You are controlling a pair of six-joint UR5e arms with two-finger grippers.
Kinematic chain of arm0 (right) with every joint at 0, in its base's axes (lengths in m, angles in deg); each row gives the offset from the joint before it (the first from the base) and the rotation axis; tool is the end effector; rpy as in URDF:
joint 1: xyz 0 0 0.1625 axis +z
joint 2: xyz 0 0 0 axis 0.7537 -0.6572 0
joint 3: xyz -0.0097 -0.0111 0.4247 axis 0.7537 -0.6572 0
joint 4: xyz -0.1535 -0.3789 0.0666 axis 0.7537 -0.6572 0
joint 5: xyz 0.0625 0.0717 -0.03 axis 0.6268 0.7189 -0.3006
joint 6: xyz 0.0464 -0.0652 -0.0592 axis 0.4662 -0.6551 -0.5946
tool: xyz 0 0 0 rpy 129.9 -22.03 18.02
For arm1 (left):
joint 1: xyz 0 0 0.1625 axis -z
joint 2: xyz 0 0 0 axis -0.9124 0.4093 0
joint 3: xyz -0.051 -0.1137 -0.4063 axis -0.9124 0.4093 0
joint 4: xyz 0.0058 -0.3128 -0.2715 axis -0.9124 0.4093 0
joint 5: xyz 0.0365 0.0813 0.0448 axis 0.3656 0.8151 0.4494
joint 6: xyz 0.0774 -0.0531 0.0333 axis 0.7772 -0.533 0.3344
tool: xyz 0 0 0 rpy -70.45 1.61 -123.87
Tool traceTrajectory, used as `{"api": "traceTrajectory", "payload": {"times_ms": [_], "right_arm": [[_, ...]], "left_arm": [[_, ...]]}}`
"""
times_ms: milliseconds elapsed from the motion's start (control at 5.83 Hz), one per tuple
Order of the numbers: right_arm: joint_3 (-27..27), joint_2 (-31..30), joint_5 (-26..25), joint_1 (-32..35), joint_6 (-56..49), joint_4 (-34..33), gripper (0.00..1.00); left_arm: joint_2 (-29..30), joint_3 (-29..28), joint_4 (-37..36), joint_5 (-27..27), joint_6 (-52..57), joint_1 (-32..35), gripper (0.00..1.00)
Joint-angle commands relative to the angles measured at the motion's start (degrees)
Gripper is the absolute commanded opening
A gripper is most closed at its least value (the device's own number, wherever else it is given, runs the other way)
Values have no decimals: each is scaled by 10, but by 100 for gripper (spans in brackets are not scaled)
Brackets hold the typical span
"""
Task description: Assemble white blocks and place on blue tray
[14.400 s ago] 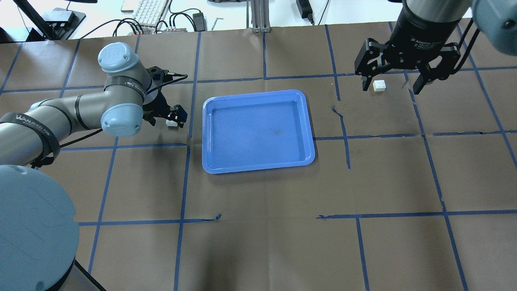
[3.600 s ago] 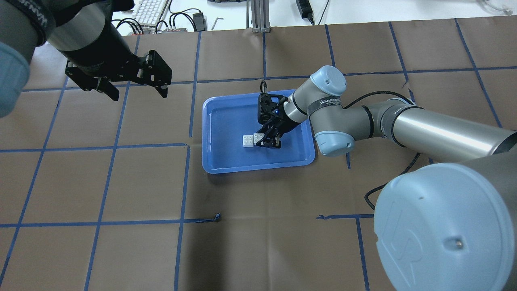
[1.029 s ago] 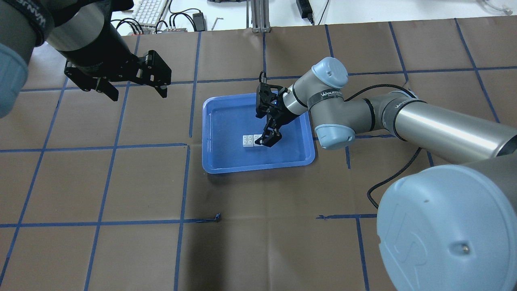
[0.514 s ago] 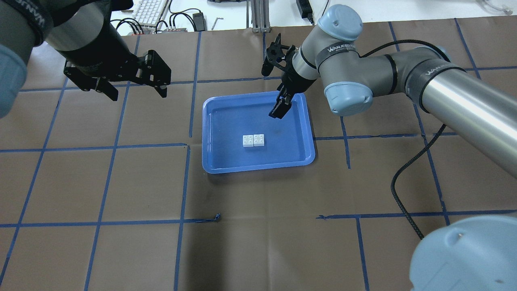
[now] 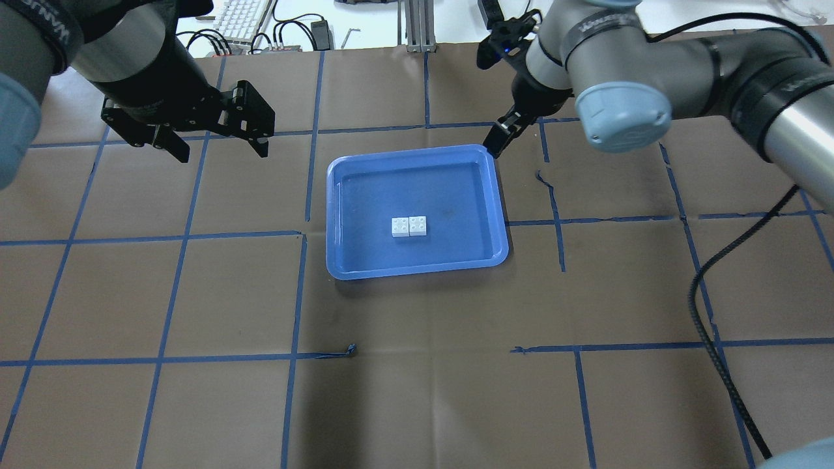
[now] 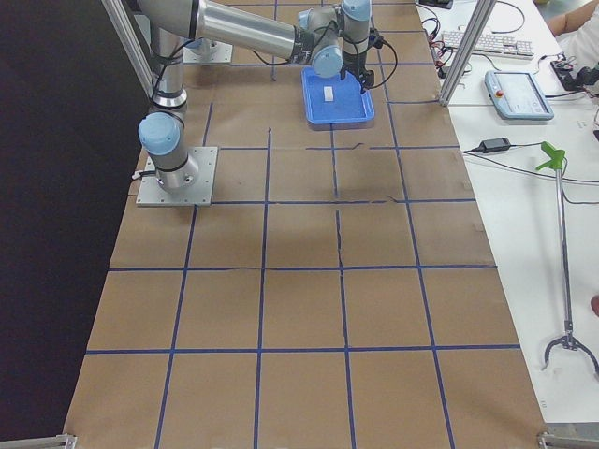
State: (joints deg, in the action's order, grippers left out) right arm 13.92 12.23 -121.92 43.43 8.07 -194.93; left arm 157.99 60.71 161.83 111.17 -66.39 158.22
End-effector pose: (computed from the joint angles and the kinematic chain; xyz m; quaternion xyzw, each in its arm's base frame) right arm 0.1688 -0.5842 0.3765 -0.2987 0.9510 -0.0677 0.0419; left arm -0.1539 -0.4578 0.5325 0.0064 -0.9985 0.0535 0.0097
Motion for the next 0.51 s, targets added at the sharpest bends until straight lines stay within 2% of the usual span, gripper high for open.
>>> {"api": "traceTrajectory", "payload": {"times_ms": [0,171,343], "right_arm": [[-14,-61,-57,-42,154,123,100],[-50,-77,-72,-38,267,197,100],[-96,-78,-67,-31,319,265,100]], "left_arm": [[-1,1,-2,-1,0,0,99],[-1,1,0,0,0,0,99],[-1,1,3,0,0,-1,99]]}}
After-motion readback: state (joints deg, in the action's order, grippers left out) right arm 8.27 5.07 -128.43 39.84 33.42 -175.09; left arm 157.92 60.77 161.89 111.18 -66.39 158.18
